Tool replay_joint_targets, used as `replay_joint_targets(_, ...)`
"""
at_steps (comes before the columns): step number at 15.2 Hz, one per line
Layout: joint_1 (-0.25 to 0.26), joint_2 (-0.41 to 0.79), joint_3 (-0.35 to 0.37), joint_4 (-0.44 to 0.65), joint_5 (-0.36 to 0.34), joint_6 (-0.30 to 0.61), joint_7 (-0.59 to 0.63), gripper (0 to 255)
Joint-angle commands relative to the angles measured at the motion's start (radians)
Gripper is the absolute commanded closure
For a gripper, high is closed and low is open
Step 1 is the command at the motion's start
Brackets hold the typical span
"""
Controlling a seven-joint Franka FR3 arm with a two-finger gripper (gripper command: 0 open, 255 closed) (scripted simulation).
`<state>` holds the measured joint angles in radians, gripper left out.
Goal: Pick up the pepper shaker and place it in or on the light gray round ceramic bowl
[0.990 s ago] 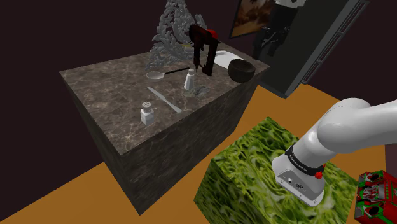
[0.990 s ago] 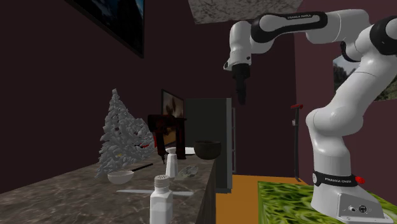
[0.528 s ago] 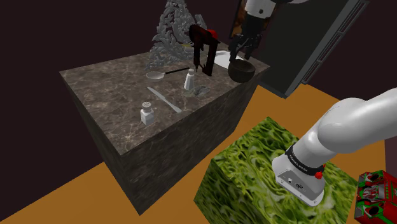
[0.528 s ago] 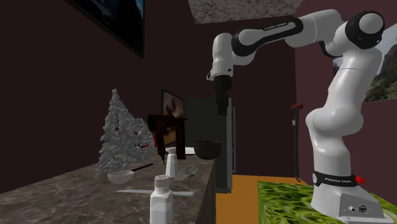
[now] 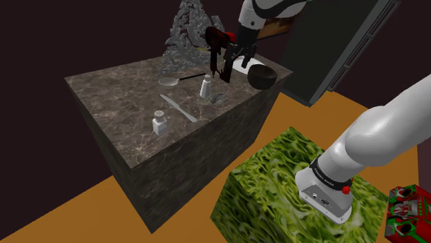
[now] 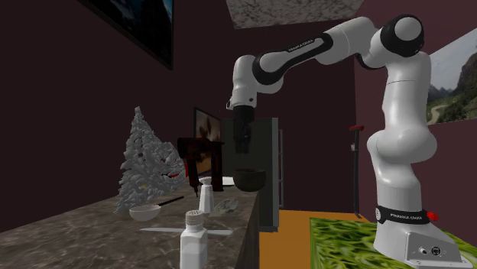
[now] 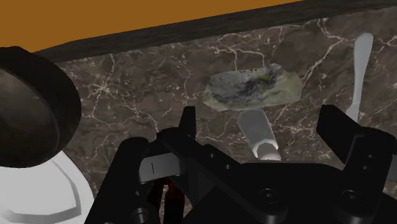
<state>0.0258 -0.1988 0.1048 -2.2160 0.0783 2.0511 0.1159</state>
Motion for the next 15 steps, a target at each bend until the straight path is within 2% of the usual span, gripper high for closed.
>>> replay_joint_targets(1,0.004,0.079,0.006,0.050,0.001,0.037,0.000,0)
replay_joint_targets(9,0.020,0.379,0.020,0.286,-0.007,0.127,-0.005,0)
replay_joint_targets(15,0.024,0.418,0.022,0.265,-0.010,0.187,-0.003,0)
